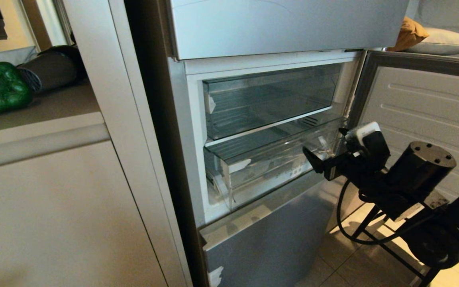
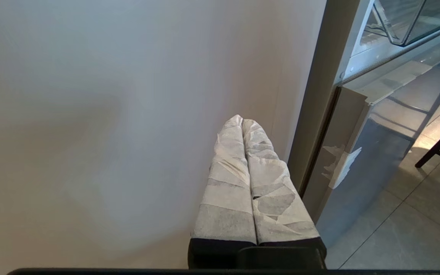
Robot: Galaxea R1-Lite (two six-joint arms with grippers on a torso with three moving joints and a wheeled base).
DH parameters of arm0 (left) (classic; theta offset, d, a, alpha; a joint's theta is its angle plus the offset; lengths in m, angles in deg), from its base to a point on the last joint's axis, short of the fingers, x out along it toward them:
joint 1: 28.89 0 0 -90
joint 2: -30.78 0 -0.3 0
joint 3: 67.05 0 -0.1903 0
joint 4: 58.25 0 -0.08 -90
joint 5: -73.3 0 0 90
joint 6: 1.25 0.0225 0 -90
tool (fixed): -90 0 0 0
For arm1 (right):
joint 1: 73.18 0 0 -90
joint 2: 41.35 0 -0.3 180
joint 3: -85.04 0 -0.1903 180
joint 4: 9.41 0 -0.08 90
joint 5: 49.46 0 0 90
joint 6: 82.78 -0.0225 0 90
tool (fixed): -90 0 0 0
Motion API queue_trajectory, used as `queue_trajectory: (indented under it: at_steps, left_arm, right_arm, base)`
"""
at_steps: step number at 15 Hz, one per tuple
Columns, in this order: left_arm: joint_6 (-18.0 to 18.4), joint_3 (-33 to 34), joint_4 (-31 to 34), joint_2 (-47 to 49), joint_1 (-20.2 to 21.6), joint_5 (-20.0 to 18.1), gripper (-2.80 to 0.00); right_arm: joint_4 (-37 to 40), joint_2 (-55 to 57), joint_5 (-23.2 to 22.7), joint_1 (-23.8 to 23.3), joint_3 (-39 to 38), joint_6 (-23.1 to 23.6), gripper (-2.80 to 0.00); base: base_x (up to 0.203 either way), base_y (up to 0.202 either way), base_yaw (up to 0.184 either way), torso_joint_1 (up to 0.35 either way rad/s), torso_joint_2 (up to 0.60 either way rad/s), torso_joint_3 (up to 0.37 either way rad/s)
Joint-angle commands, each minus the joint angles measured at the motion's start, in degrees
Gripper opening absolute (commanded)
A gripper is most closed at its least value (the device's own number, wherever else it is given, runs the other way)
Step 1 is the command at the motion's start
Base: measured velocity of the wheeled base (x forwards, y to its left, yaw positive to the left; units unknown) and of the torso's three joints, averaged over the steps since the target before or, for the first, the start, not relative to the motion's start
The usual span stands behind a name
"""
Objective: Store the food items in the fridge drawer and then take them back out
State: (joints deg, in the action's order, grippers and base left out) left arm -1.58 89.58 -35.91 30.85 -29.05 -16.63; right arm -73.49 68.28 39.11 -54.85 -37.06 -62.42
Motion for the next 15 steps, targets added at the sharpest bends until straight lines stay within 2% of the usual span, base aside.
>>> queue_trajectory:
  at_steps: [1,4,5,7,11,13,15]
  left_arm:
    - [0.0,0.4,0.0,0.0,0.0,0.0,-2.80]
    - [0.0,0.4,0.0,0.0,0.0,0.0,-2.80]
    - [0.0,0.4,0.0,0.0,0.0,0.0,-2.80]
    - [0.0,0.4,0.0,0.0,0.0,0.0,-2.80]
    - [0.0,0.4,0.0,0.0,0.0,0.0,-2.80]
    - [0.0,0.4,0.0,0.0,0.0,0.0,-2.80]
    - [0.0,0.4,0.0,0.0,0.0,0.0,-2.80]
  right_arm:
    - [-0.2,-3.7,0.0,0.4,-2.8,0.3,0.00]
    - [2.4,-7.6,-0.1,0.3,-2.0,-0.7,0.00]
    - [7.3,-9.2,-0.1,0.2,-0.5,-1.7,0.00]
    - [22.0,-13.7,-0.3,0.2,4.6,-5.6,0.00]
    - [48.4,-15.8,-3.4,-0.4,26.0,-17.1,0.00]
    - [59.7,-14.0,-5.2,-1.5,34.4,-20.7,0.00]
    - [66.8,-14.5,-5.6,-2.0,36.2,-22.0,0.00]
  base:
    - [0.000,0.000,0.000,0.000,0.00,0.000]
    - [0.000,0.000,0.000,0.000,0.00,0.000]
    - [0.000,0.000,0.000,0.000,0.00,0.000]
    - [0.000,0.000,0.000,0.000,0.00,0.000]
    - [0.000,0.000,0.000,0.000,0.00,0.000]
    - [0.000,0.000,0.000,0.000,0.00,0.000]
    - [0.000,0.000,0.000,0.000,0.00,0.000]
